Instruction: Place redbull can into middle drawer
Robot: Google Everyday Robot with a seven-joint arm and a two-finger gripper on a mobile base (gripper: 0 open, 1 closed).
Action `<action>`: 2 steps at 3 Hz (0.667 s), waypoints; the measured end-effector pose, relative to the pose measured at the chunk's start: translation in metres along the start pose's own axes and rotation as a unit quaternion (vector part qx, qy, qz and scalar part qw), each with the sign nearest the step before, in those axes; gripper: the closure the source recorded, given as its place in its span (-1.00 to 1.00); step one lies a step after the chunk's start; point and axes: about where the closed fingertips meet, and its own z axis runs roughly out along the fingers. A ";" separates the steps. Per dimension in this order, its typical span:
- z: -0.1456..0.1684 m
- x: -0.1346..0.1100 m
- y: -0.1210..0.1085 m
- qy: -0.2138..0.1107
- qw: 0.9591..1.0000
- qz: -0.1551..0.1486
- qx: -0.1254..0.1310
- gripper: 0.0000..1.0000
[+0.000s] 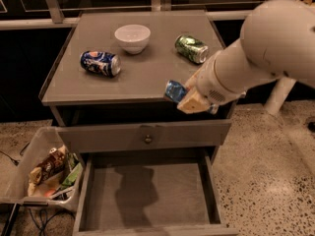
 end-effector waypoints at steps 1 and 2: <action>0.038 0.034 0.048 0.024 0.999 0.031 -0.019 1.00; 0.037 0.033 0.047 0.023 0.999 0.031 -0.018 1.00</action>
Offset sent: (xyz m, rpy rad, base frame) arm -0.0204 0.0050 -0.0417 0.0041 0.0472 -0.0356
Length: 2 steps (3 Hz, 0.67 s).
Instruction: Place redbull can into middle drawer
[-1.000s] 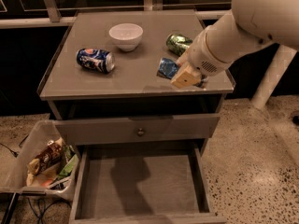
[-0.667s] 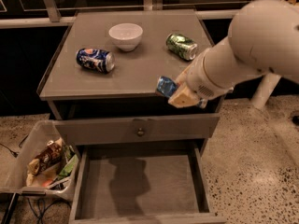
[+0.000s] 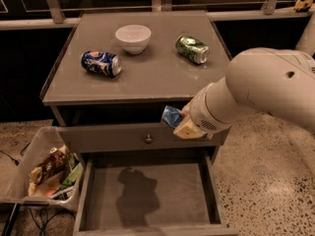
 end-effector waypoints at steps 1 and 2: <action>0.019 0.008 0.005 -0.033 0.999 0.014 -0.018 1.00; 0.066 0.032 0.022 -0.099 0.992 0.053 -0.054 1.00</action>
Offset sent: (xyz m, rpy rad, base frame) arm 0.0014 0.0050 -0.1475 0.5000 0.0780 0.0036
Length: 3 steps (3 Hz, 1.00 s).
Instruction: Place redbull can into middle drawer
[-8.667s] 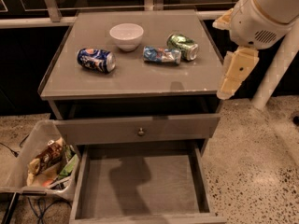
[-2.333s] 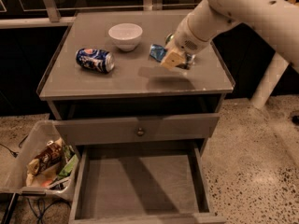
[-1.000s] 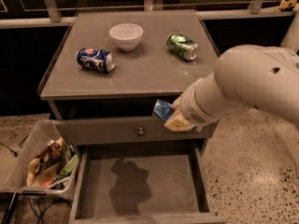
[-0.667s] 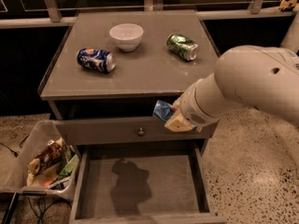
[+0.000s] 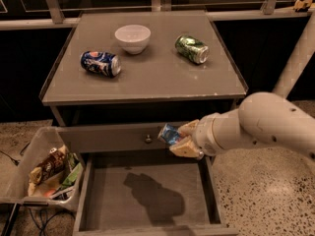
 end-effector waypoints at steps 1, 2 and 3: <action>0.046 0.033 0.019 -0.032 0.998 0.026 -0.040 1.00; 0.094 0.070 0.037 -0.023 0.997 0.035 -0.070 1.00; 0.135 0.096 0.048 -0.004 0.996 0.028 -0.082 1.00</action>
Offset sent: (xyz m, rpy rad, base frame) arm -0.0284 0.0363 -0.2010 0.0978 0.1866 0.0895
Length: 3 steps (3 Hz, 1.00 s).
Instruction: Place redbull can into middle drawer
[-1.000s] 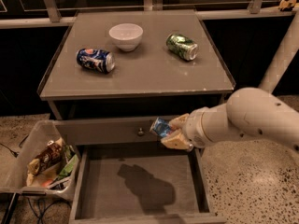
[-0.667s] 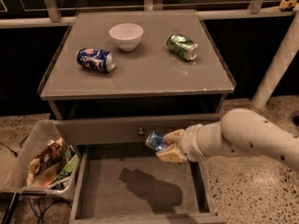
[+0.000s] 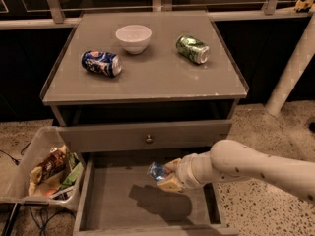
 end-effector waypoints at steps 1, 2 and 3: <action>0.045 0.011 -0.023 0.039 0.999 -0.017 0.027 1.00; 0.045 0.012 -0.023 0.039 0.999 -0.017 0.027 1.00; 0.058 0.021 -0.027 0.041 0.999 -0.009 0.013 1.00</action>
Offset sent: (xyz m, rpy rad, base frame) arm 0.0148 0.0015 -0.0336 -0.0735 -0.0148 -0.0114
